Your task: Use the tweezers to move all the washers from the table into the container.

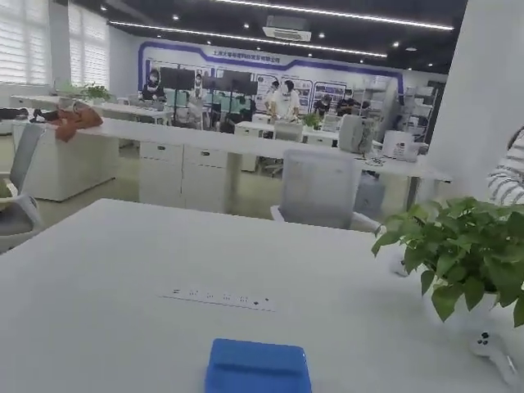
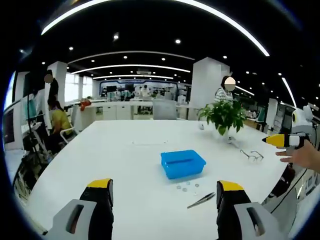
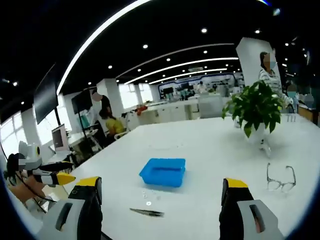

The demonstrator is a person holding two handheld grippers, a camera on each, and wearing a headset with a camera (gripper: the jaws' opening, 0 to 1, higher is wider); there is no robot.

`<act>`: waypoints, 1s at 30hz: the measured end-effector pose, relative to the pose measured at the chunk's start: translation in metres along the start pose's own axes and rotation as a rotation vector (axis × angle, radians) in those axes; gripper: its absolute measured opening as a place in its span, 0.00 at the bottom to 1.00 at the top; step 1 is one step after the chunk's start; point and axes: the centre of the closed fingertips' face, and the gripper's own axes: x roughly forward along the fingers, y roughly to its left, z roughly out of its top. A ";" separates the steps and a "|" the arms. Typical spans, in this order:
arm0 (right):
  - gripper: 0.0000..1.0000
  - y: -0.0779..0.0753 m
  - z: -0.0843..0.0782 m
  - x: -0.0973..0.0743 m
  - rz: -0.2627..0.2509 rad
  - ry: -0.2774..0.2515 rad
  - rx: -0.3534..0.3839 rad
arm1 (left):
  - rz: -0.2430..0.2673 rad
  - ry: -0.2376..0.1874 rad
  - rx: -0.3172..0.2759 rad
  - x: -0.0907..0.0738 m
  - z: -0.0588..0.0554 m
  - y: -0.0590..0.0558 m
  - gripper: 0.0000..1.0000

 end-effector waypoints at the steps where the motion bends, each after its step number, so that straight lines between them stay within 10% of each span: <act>1: 0.99 0.001 0.001 0.000 0.004 0.002 -0.004 | -0.001 -0.004 -0.001 -0.001 0.001 -0.002 0.85; 30: 0.99 -0.016 0.005 0.003 -0.051 -0.044 0.008 | -0.035 0.031 -0.006 0.011 0.001 -0.008 0.90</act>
